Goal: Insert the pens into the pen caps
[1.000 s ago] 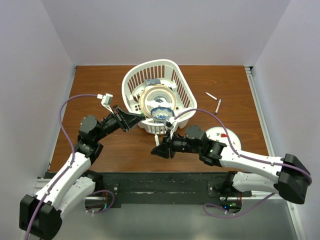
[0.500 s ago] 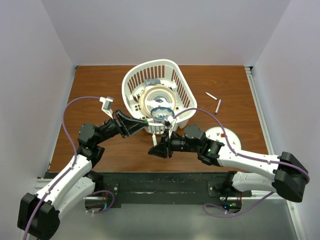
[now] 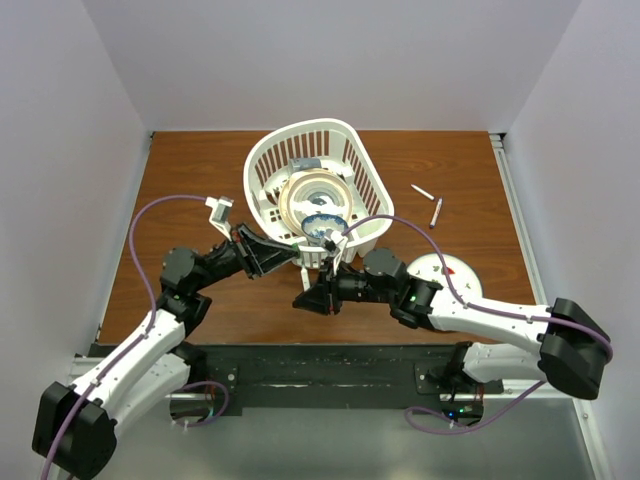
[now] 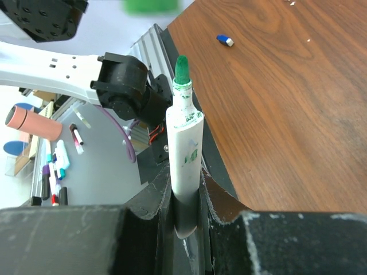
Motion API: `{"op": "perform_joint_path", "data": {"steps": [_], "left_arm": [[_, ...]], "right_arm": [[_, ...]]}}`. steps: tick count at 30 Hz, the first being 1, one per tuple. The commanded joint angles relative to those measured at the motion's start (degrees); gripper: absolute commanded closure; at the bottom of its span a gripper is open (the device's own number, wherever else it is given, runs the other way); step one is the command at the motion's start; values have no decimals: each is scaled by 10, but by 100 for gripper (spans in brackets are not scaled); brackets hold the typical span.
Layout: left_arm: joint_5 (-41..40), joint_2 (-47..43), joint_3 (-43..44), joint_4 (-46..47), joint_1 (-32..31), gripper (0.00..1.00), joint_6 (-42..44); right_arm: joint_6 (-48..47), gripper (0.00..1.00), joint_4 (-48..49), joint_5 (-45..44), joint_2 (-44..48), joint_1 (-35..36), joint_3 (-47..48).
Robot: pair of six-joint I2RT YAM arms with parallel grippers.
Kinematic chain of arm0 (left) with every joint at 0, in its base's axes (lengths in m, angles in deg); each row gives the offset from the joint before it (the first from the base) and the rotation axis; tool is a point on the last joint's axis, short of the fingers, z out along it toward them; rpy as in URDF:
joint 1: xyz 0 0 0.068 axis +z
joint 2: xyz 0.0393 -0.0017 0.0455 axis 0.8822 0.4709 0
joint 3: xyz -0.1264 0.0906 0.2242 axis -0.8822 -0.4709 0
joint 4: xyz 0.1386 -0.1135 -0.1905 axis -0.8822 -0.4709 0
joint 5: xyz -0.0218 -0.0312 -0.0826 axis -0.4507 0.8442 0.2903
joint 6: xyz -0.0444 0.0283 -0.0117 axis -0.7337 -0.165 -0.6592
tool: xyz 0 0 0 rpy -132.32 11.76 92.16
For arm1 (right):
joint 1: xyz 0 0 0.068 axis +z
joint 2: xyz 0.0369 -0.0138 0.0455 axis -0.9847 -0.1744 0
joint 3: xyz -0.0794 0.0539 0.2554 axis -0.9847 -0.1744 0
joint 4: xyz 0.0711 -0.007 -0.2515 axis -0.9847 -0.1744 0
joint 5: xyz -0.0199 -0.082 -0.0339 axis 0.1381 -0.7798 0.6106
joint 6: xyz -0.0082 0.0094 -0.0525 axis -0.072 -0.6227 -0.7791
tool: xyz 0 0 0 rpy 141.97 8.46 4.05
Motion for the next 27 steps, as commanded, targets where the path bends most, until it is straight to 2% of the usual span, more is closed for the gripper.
{"op": "perform_joint_path", "data": {"steps": [1, 16, 24, 26, 27], "left_arm": [[-6, 5, -4, 3, -7, 100, 26], [-4, 1, -18, -11, -24, 100, 34], [17, 2, -15, -23, -41, 100, 51], [27, 1, -13, -15, -44, 81, 54], [34, 1, -12, -7, -45, 62, 53]], "right_arm": [[4, 100, 32, 4, 0, 3, 26], [0, 100, 34, -13, -7, 5, 35], [-27, 100, -6, -60, -3, 4, 55], [-36, 100, -19, -60, 1, 4, 63], [-42, 100, -21, -54, 3, 4, 65]]}}
